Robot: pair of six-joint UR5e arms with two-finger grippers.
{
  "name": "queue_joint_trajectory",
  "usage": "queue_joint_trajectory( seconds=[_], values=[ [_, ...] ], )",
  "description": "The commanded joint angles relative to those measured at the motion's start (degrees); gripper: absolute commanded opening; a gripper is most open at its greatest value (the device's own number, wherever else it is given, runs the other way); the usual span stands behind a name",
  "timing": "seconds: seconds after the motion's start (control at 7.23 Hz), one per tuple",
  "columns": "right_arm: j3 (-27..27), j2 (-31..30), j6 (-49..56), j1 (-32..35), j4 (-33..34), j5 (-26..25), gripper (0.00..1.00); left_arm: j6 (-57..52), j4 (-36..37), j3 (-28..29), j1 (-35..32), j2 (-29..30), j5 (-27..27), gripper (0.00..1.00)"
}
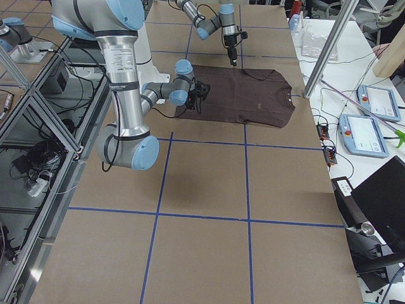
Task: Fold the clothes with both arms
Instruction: 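Move the right gripper down to the shirt's hem corner nearest the robot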
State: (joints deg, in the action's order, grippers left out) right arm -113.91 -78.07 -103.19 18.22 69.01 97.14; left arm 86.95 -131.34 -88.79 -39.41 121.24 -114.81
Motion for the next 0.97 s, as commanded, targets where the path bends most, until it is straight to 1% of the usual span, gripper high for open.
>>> queue_joint_trajectory(
  seconds=[0.0, 0.14, 0.28, 0.42, 0.83],
  values=[
    [-6.14, -0.24, -9.51, -6.24, 14.19, -4.04, 0.8, 2.07, -0.32, -0.42, 0.03, -0.12, -1.73, 0.8],
    [-6.23, -0.76, -13.14, -8.87, 15.96, -7.37, 0.77, 2.17, -0.32, -0.42, 0.03, -0.12, -1.65, 0.8],
    [-6.06, -2.16, -13.61, -10.47, 15.98, -8.36, 0.75, 2.08, -0.32, -0.42, 0.03, -0.21, -1.47, 0.81],
    [-6.06, -2.96, -14.92, -11.18, 15.8, -10.03, 0.68, 2.17, -0.23, -0.33, 0.03, -0.21, -1.3, 0.83],
    [-4.13, -2.97, -15.02, -11.45, 15.45, -9.52, 0.68, 2.17, -0.23, -0.33, 0.03, -0.21, -1.29, 0.83]
  ],
)
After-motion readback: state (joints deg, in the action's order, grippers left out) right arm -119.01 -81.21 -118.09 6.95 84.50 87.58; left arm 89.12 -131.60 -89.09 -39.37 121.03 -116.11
